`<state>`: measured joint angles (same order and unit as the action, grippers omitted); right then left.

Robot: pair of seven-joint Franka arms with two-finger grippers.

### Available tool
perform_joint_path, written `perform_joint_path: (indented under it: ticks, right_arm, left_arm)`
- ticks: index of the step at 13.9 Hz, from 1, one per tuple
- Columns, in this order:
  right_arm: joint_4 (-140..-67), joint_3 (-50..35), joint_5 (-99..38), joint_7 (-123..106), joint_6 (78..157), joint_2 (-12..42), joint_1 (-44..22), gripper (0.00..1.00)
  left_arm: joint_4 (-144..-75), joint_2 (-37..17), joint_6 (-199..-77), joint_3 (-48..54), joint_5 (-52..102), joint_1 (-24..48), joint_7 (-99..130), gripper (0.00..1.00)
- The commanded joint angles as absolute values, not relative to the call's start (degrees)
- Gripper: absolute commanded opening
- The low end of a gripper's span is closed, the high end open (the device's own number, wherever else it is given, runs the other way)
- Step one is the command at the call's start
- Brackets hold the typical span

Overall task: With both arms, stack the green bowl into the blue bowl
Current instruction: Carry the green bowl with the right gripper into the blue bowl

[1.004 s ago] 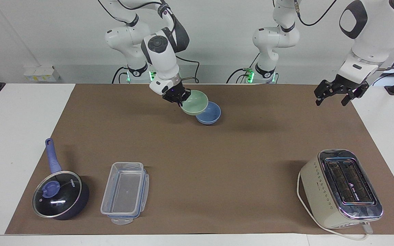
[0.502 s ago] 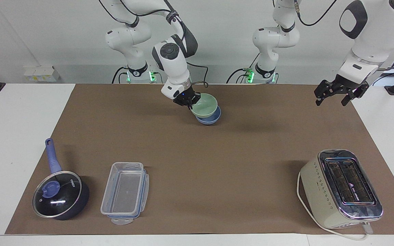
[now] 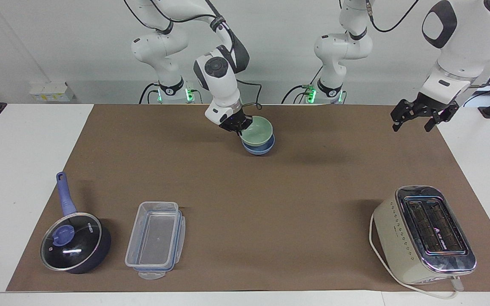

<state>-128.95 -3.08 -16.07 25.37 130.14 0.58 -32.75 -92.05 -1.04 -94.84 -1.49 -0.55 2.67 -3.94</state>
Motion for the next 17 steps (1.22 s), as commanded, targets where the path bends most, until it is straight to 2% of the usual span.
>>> perform_joint_path:
  ticks: [1, 3, 6, 7, 8, 9, 13, 16, 17]
  right_arm:
    - [-129.5, -3.0, -17.8, 25.8, 132.8, 1.2, -33.0, 0.00]
    - [-129.6, -3.0, -17.8, 25.8, 133.6, 1.8, -33.6, 0.00]
    - [-129.6, -2.9, -17.8, 25.7, 135.0, 2.0, -33.8, 0.05]
    - [-129.6, -3.0, -17.8, 25.8, 135.0, 2.0, -33.8, 0.09]
    - [-129.6, -3.0, -17.8, 25.8, 135.0, 2.0, -33.8, 0.21]
    - [-129.6, -3.0, -17.8, 26.0, 135.0, 2.0, -33.8, 0.25]
    - [-129.1, -3.0, -17.8, 27.0, 134.7, 2.1, -33.8, 0.30]
    - [-127.8, -2.9, -17.8, 26.9, 133.9, 0.8, -33.5, 0.37]
    - [-127.8, -2.8, -17.8, 26.8, 133.9, -0.3, -33.2, 0.42]
  left_arm:
    - [-90.5, -1.8, -93.6, -1.3, -1.3, 2.4, -4.5, 1.00]
    - [-90.5, -1.8, -93.6, -1.3, -1.3, 2.4, -4.5, 1.00]
    - [-90.5, -1.8, -93.6, -1.3, -1.3, 2.4, -4.5, 1.00]
    - [-90.5, -1.8, -93.6, -1.3, -1.3, 2.4, -4.5, 1.00]
    - [-90.5, -1.8, -93.6, -1.3, -1.3, 2.4, -4.5, 1.00]
    - [-90.5, -1.8, -93.6, -1.3, -1.3, 2.4, -4.6, 1.00]
    - [-90.5, -1.8, -93.6, -1.3, -1.3, 2.4, -4.5, 1.00]
    - [-90.5, -1.8, -93.6, -1.3, -1.3, 2.4, -4.6, 1.00]
    - [-90.5, -1.8, -93.6, -1.3, -1.3, 2.4, -4.5, 1.00]
